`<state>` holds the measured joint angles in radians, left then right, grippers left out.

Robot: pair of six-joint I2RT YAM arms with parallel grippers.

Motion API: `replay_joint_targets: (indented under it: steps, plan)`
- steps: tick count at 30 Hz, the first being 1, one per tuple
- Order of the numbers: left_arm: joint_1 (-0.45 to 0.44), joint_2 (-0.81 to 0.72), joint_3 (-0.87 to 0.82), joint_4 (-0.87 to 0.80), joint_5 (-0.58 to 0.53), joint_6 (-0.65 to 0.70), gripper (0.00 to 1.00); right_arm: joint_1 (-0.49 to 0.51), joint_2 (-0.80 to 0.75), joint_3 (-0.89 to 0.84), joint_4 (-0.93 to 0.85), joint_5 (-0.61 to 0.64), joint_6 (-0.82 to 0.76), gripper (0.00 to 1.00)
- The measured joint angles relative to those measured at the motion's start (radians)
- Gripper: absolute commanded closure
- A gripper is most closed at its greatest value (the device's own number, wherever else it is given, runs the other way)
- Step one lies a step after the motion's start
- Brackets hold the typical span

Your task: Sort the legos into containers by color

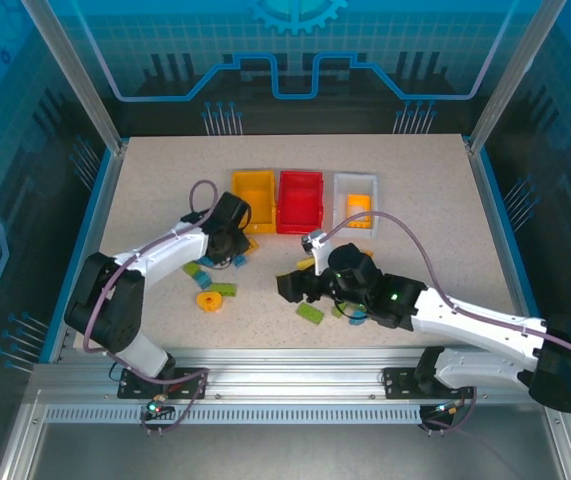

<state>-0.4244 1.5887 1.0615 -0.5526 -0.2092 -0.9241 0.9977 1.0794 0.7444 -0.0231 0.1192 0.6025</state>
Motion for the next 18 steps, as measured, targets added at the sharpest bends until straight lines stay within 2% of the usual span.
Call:
replay_joint_targets:
  steps: [6, 11, 18]
  plan:
    - [-0.003, 0.093, 0.263, -0.013, -0.010, 0.186, 0.71, -0.082, -0.026, -0.012, 0.070, 0.042, 0.031, 0.24]
    - [0.012, 0.282, 0.465, -0.020, -0.014, 0.327, 0.71, -0.130, -0.024, -0.011, 0.130, 0.058, 0.039, 0.24]
    - [0.056, 0.499, 0.657, -0.052, -0.005, 0.447, 0.65, -0.145, 0.008, -0.010, 0.144, 0.060, 0.046, 0.24]
